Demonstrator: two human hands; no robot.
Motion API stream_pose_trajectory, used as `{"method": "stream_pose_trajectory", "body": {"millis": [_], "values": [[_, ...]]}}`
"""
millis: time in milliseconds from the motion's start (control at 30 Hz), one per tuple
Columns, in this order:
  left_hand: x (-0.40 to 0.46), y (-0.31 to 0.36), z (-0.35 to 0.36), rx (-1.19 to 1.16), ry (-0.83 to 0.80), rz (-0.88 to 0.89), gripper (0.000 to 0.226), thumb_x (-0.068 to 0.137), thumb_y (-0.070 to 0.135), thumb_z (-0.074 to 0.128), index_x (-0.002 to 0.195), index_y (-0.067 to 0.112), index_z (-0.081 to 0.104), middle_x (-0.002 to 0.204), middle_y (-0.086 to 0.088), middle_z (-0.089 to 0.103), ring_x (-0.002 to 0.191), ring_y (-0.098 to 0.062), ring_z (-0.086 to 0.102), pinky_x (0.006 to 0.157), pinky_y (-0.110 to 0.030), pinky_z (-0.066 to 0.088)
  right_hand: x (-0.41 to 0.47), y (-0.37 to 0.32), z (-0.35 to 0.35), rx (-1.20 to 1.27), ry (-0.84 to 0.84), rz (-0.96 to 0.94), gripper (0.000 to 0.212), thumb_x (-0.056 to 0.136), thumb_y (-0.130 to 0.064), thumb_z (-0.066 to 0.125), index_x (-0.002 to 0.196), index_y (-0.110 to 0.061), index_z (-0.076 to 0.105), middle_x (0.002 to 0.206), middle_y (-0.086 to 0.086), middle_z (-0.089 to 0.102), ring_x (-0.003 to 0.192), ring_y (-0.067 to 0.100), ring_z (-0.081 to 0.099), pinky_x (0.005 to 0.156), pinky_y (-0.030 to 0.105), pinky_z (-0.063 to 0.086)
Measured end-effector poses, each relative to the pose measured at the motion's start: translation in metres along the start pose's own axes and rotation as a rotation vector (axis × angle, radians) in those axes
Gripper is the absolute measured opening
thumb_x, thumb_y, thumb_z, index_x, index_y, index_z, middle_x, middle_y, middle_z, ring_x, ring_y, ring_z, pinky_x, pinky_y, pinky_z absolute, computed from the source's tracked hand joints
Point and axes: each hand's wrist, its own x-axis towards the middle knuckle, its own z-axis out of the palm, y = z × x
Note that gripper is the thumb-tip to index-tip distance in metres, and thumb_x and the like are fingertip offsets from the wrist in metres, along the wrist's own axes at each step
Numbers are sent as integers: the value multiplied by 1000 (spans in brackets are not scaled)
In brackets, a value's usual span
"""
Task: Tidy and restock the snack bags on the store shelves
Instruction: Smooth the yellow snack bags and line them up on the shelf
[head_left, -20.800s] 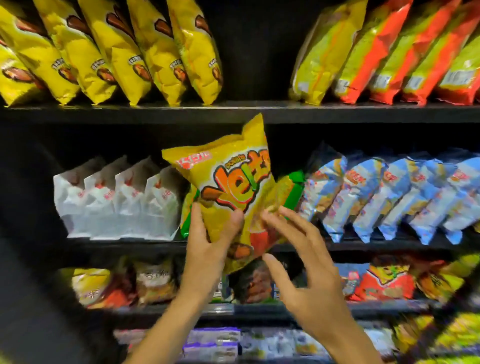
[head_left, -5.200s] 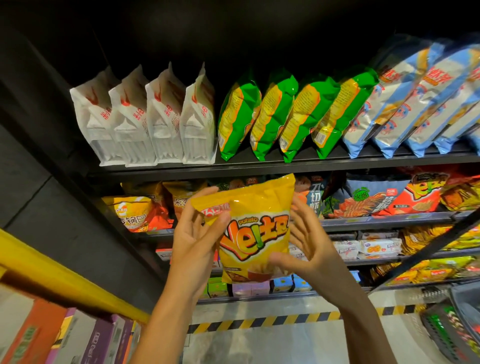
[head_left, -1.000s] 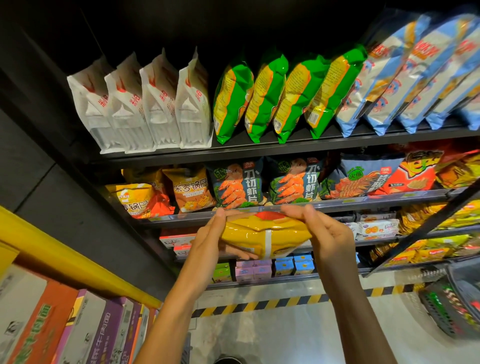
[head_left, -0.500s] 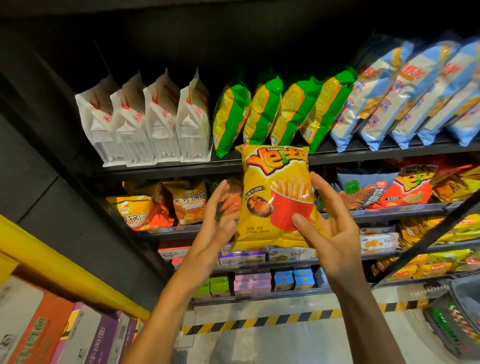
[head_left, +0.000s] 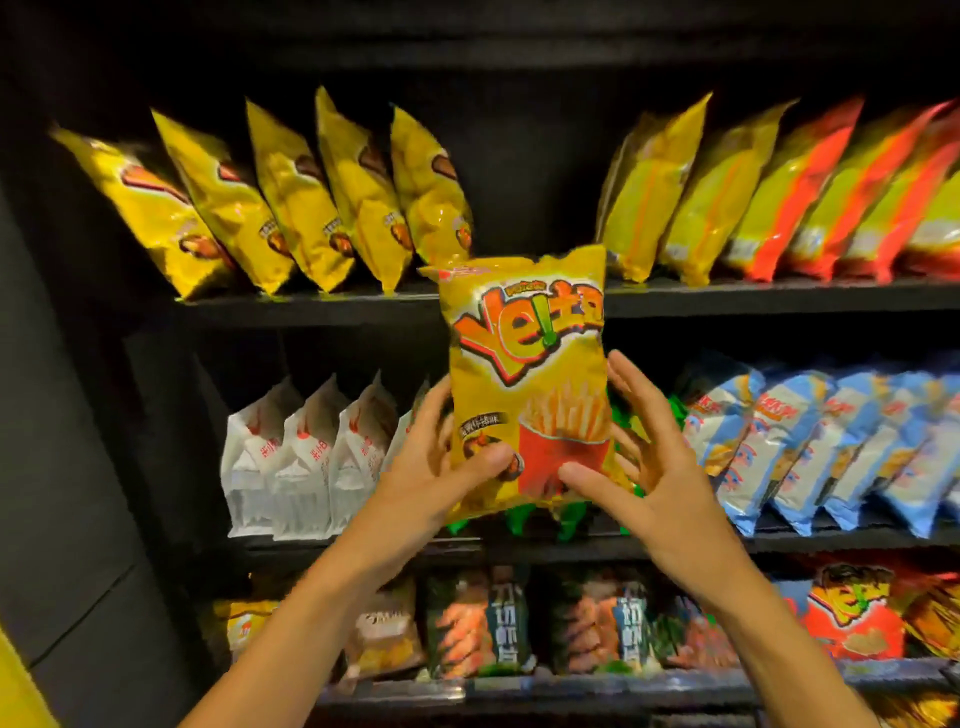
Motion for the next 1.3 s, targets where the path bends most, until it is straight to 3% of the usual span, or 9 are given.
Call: {"method": "stream_pose_trajectory", "body": {"millis": [167, 333, 433, 533, 667, 933, 1033, 1200, 1300], "values": [[45, 40, -8, 28, 18, 118, 63, 88, 3, 74, 144, 18, 49, 132, -4, 70, 124, -23, 66, 92, -29, 57, 61, -25, 0, 13, 11, -114, 65, 88, -19, 69, 148, -27, 45, 143, -9, 62, 129, 6, 61, 103, 21, 50], [80, 70, -13, -19, -54, 83, 67, 83, 16, 80, 143, 22, 51, 135, -4, 69, 124, -22, 66, 101, -36, 56, 102, -41, -3, -66, 55, -185, 52, 91, -25, 68, 139, -38, 51, 133, -27, 64, 127, -2, 59, 99, 15, 49], [101, 85, -14, 29, -97, 46, 65, 89, 22, 80, 146, 21, 50, 137, -1, 68, 126, -21, 65, 107, -42, 52, 125, -44, -16, -108, 14, -184, 56, 94, -28, 68, 146, -35, 49, 142, -16, 61, 133, 3, 56, 104, 22, 49], [125, 99, -7, 29, 34, 75, 108, 76, 38, 91, 161, 20, 26, 137, 18, 60, 130, -11, 55, 113, -36, 42, 150, -47, -34, -105, 17, -190, 61, 94, -27, 68, 150, -32, 45, 147, -9, 57, 133, 6, 57, 106, 26, 50], [162, 102, 10, 231, 232, 242, 80, 86, 32, 77, 151, 19, 32, 120, 18, 56, 118, -8, 59, 80, -12, 47, 196, -37, -64, -171, 297, -242, 76, 89, -26, 79, 153, -34, 38, 151, -13, 49, 138, 2, 48, 118, 34, 41], [241, 63, 24, 601, 360, 314, 81, 83, 26, 85, 128, 38, 18, 133, -3, 50, 124, -22, 55, 95, -29, 47, 243, -3, -83, -680, 623, -195, 105, 87, -33, 82, 162, -33, 8, 166, -9, 16, 137, -7, 20, 114, 33, 35], [259, 56, 29, 673, 368, 309, 92, 84, 25, 84, 143, 33, 13, 145, -9, 38, 134, -30, 44, 109, -43, 44, 251, 10, -84, -759, 648, -171, 113, 85, -41, 82, 163, -35, 0, 170, -10, 7, 154, 14, 17, 120, 43, 34], [287, 48, 43, 670, 372, 129, 109, 93, 43, 72, 160, 12, -9, 161, -17, 9, 152, -42, 15, 122, -52, 22, 256, 20, -91, -811, 621, -157, 124, 82, -41, 85, 160, -44, -12, 171, -7, 4, 158, 17, 11, 119, 45, 34], [296, 41, 45, 691, 325, 25, 109, 95, 48, 66, 159, 15, -16, 162, -15, 2, 153, -42, 12, 120, -51, 26, 258, 25, -95, -812, 629, -131, 123, 83, -37, 84, 158, -49, -14, 170, -5, 12, 157, 17, 17, 118, 47, 39]]}}
